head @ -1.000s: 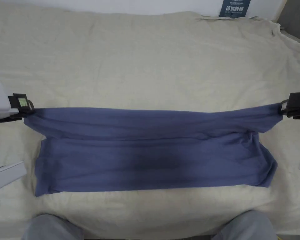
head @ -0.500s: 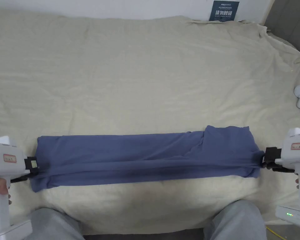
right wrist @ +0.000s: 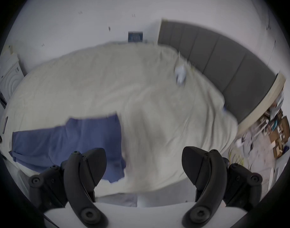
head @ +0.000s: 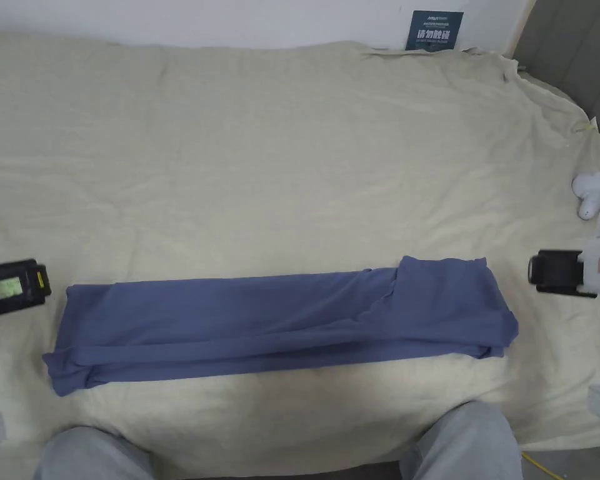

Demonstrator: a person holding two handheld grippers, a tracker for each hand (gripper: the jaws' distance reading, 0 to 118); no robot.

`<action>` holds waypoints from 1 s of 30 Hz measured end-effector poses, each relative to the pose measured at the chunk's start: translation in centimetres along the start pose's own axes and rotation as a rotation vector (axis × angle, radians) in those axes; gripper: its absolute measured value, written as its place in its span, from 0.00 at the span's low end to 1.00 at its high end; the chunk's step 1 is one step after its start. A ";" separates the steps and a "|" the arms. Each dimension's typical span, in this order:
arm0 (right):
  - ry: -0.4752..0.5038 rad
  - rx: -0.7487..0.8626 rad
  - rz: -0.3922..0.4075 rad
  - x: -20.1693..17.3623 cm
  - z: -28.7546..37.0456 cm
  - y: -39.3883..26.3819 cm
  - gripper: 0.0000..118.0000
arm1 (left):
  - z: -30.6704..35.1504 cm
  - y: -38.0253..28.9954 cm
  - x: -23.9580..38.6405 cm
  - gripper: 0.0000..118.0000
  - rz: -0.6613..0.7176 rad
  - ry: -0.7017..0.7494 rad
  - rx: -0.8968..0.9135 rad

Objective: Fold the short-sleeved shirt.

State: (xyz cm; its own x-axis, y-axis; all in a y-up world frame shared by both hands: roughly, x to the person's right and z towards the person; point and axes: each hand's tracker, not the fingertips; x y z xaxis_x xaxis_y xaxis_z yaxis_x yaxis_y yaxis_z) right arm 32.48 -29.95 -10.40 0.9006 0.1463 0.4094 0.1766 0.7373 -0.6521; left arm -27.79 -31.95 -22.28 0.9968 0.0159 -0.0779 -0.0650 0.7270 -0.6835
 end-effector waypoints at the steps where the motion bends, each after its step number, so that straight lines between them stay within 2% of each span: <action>1: 0.017 0.057 -0.011 0.1 0.7 0.7 0.82 | 1.0 0.6 0.8 1.00 0.000 -0.016 0.064; 6: 0.129 0.382 -0.085 -2.3 5.8 1.6 0.82 | 4.3 1.5 5.1 1.00 0.022 -0.051 0.326; 9: 0.182 0.508 -0.073 -4.2 7.4 0.5 0.83 | 5.7 0.6 7.5 1.00 0.026 -0.103 0.419; 14: 0.188 0.608 -0.046 -7.3 8.1 -1.8 0.86 | 7.0 -2.4 10.8 0.99 -0.052 -0.174 0.571; 17: 0.184 0.633 -0.054 -8.8 8.9 -3.0 0.85 | 7.5 -3.9 12.1 0.86 -0.137 -0.188 0.626; 19: 0.200 0.637 -0.052 -9.3 9.1 -3.3 0.84 | 7.4 -4.4 12.7 0.69 -0.189 -0.183 0.634; 20: 0.203 0.644 -0.045 -9.6 9.2 -3.6 0.79 | 7.4 -4.6 12.9 0.62 -0.204 -0.190 0.637; 23: 0.206 0.644 -0.016 -10.4 9.7 -3.8 0.36 | 7.0 -4.6 13.1 0.22 -0.211 -0.201 0.622; 26: 0.237 0.621 -0.037 -10.8 9.6 -3.7 0.24 | 6.6 -4.7 13.2 0.11 -0.195 -0.197 0.610; 27: 0.236 0.619 -0.038 -11.0 9.6 -3.8 0.09 | 6.5 -4.8 13.0 0.02 -0.194 -0.199 0.605; 28: 0.233 0.620 -0.032 -11.1 9.6 -3.9 0.02 | 6.3 -4.8 12.9 0.00 -0.193 -0.207 0.594; 30: 0.239 0.603 -0.021 -11.3 9.5 -3.8 0.00 | 6.2 -5.0 13.0 0.00 -0.196 -0.203 0.579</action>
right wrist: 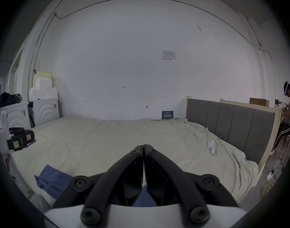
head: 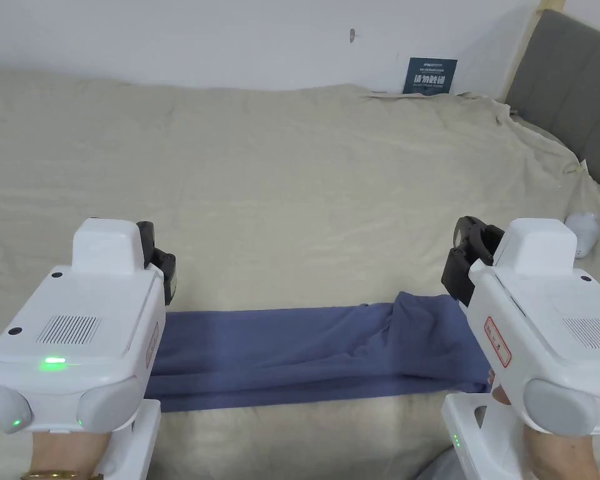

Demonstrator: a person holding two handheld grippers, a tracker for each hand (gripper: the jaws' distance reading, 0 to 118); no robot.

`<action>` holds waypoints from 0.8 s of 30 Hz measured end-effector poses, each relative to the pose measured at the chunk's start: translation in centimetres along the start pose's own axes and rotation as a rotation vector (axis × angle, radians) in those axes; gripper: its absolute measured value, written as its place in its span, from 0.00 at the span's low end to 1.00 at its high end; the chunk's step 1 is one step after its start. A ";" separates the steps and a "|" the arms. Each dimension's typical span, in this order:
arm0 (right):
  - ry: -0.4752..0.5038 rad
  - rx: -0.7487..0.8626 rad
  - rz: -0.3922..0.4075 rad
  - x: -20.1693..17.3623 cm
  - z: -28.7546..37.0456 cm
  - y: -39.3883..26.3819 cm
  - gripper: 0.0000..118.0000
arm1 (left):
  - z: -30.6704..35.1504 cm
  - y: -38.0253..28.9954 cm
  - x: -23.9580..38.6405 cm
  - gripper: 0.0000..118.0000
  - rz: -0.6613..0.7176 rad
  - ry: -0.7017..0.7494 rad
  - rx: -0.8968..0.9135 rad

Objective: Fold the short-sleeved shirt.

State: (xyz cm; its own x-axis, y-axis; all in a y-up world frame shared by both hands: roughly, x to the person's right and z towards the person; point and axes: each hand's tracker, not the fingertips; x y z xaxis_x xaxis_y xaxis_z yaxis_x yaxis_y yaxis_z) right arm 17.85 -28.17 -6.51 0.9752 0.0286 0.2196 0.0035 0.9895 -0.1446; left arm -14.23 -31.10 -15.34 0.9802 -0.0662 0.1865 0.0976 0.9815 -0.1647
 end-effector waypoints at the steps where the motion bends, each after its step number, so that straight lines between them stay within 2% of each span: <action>1: 0.001 -0.002 0.002 -0.1 0.0 -0.1 0.00 | 0.0 -0.1 0.0 0.00 0.000 0.004 -0.002; 10: -0.018 -0.039 -0.038 0.1 -0.5 -0.8 0.00 | 0.2 -0.1 -0.2 0.00 0.022 0.009 -0.027; 17: -0.008 -0.047 -0.031 -0.3 -0.4 -0.4 0.00 | 0.1 1.1 -2.1 0.00 0.095 -0.016 -0.073; 19: -0.003 -0.051 -0.028 -0.3 -0.4 -0.3 0.00 | -0.5 1.8 -3.6 0.00 0.136 -0.039 -0.135; 21: 0.007 -0.054 -0.038 -0.2 -0.6 -0.2 0.00 | -1.7 2.5 -5.8 0.00 0.180 -0.135 -0.262; 22: 0.013 -0.058 -0.040 -0.2 -0.7 -0.2 0.00 | -2.1 2.6 -6.8 0.02 0.217 -0.157 -0.274; 24: 0.007 -0.060 -0.038 -0.3 -0.8 -0.2 0.00 | -3.3 2.5 -9.4 0.13 0.296 -0.212 -0.371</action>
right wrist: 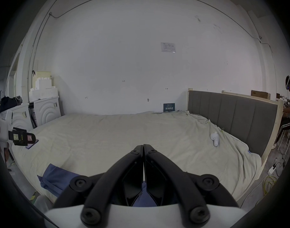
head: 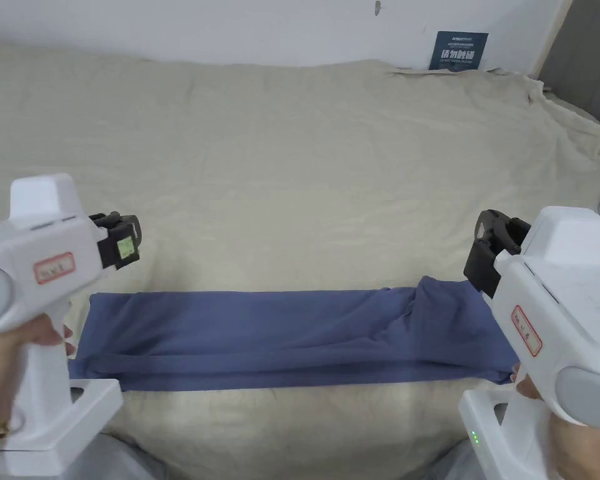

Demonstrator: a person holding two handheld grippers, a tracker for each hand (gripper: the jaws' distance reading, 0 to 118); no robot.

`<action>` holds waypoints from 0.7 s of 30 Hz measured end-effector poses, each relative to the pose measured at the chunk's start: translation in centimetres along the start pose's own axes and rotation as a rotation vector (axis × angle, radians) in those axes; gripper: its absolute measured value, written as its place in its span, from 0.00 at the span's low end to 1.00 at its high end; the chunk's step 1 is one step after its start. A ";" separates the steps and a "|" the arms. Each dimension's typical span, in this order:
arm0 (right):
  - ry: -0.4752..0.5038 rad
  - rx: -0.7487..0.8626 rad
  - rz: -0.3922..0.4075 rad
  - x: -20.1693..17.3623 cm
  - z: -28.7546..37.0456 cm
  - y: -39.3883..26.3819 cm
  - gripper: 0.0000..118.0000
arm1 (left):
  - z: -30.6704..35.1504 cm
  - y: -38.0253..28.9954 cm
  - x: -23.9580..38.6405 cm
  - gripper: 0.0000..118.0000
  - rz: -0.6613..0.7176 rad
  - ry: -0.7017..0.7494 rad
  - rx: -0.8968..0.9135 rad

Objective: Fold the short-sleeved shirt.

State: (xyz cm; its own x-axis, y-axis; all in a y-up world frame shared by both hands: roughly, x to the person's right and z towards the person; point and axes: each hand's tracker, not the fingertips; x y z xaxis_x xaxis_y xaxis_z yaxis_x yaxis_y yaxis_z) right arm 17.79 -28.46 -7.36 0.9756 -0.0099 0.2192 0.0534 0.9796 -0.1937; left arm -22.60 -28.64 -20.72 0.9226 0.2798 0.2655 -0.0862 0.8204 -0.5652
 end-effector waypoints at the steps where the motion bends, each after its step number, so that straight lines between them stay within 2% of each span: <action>1: 0.001 -0.004 -0.001 0.0 -0.1 0.0 0.00 | -0.3 0.3 -1.2 0.17 0.021 -0.005 -0.026; 2: 0.004 -0.005 -0.005 0.0 -0.2 0.0 0.00 | -0.7 0.6 -2.3 0.20 0.023 0.005 -0.072; 4: 0.007 -0.012 0.000 0.3 -0.7 -0.2 0.00 | -1.9 0.9 -4.3 0.64 0.025 0.017 -0.187; 5: 0.006 -0.012 0.006 0.2 -0.8 -0.2 0.00 | -2.6 0.9 -5.2 0.80 0.024 0.010 -0.256; 6: 0.004 -0.014 0.013 0.1 -1.0 -0.2 0.00 | -2.9 0.7 -5.9 0.95 0.031 -0.001 -0.280; 7: 0.003 -0.015 0.015 0.2 -1.0 -0.3 0.00 | -3.2 0.5 -6.8 1.00 0.047 -0.016 -0.298; 11: -0.003 -0.025 0.007 0.0 -1.3 -0.3 0.00 | -5.0 -0.8 -10.3 1.00 0.226 -0.071 -0.430; 17: -0.022 -0.049 0.025 -1.0 -1.6 -0.4 0.00 | -8.1 -3.6 -14.4 0.99 0.375 -0.134 -0.531; 19: -0.032 -0.059 0.033 -0.9 -1.9 -0.6 0.00 | -9.0 -4.4 -15.2 0.97 0.432 -0.150 -0.556; 21: -0.041 -0.073 0.037 -0.9 -2.3 -0.8 0.00 | -9.8 -5.0 -15.5 0.92 0.427 -0.125 -0.583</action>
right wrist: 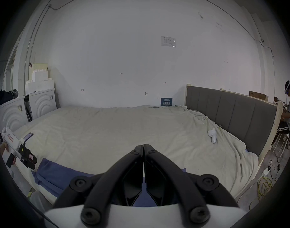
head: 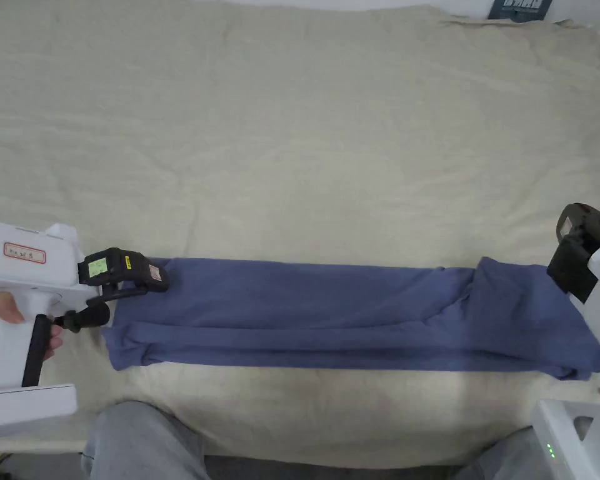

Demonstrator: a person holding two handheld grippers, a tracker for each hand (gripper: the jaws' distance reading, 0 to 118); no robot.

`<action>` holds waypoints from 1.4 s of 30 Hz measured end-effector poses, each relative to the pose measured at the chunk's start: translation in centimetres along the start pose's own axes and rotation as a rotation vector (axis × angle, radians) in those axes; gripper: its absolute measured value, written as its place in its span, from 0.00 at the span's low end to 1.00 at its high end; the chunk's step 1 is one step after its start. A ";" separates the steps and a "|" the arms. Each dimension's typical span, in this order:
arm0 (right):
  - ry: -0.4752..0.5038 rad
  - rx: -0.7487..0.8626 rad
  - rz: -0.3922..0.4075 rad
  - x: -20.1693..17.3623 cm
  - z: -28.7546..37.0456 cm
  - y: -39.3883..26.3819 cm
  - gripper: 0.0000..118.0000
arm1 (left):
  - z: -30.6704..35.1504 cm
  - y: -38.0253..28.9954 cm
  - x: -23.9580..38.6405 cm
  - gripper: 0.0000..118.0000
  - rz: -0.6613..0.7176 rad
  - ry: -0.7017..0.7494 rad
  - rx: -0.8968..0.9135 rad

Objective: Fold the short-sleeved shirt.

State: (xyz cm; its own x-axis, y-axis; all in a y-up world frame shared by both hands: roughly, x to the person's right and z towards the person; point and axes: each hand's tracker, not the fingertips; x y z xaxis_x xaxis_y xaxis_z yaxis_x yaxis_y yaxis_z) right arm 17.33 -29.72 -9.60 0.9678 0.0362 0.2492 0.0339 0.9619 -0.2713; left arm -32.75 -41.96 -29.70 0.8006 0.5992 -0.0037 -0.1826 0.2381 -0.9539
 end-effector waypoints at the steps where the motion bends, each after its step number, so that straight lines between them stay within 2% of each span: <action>1: 0.000 -0.006 0.000 0.0 -0.1 -0.1 0.00 | -0.4 0.1 0.0 0.89 -0.007 0.024 -0.011; 5: -0.003 -0.027 0.011 -0.3 -0.4 -0.3 0.00 | -1.3 0.3 -0.2 0.80 -0.014 0.074 -0.011; 6: -0.001 -0.033 0.018 -0.3 -0.5 -0.5 0.00 | -1.2 0.2 0.0 0.74 -0.017 0.076 -0.006; 7: 0.001 -0.035 0.024 -0.4 -0.5 -0.6 0.00 | -1.1 0.2 0.1 0.64 -0.037 0.087 0.002; 8: 0.002 -0.038 0.030 -0.5 -0.6 -0.7 0.00 | -1.0 -0.1 0.5 0.44 -0.068 0.137 0.013; 10: 0.006 -0.044 0.034 -0.8 -0.5 -0.9 0.00 | -1.2 -0.5 1.0 0.28 -0.115 0.327 0.031; 11: 0.008 -0.047 0.032 -0.9 -0.5 -1.0 0.00 | -1.2 -0.8 1.0 0.21 -0.128 0.348 0.032; 12: 0.013 -0.053 0.028 -1.0 -0.5 -1.1 0.00 | -0.9 -1.1 1.0 0.13 -0.112 0.256 0.049; 15: 0.016 -0.062 0.024 -1.1 -0.4 -1.4 0.00 | -1.6 -1.4 2.3 0.00 -0.093 0.309 0.064; 18: 0.021 -0.064 0.018 -1.0 0.0 -1.5 0.00 | -1.4 -1.8 3.7 0.00 -0.149 0.386 0.073; 21: 0.020 -0.055 0.015 -0.6 0.4 -1.3 0.00 | 0.0 -2.2 5.2 0.00 -0.180 0.391 0.098; 23: 0.016 -0.047 0.005 -0.1 0.6 -1.2 0.00 | 2.0 -2.4 6.1 0.00 -0.135 0.270 0.146; 31: 0.015 -0.006 -0.049 1.6 1.2 -0.9 0.00 | 7.1 -3.5 12.4 0.00 -0.212 0.190 0.243; 37: 0.007 0.019 -0.069 3.3 1.9 -1.0 0.00 | 6.4 -4.7 18.8 0.00 -0.350 0.105 0.224; 42: -0.023 0.031 -0.087 5.3 2.4 -1.3 0.00 | 1.9 -6.4 24.9 0.00 -0.479 0.043 0.136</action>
State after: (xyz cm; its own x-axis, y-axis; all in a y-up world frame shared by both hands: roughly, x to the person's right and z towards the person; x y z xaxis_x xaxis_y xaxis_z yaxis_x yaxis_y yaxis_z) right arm 21.78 -30.13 -5.73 0.9556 -0.0421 0.2915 0.1094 0.9697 -0.2185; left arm -12.72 -27.06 -23.14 0.8347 0.3670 0.4106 0.1411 0.5783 -0.8035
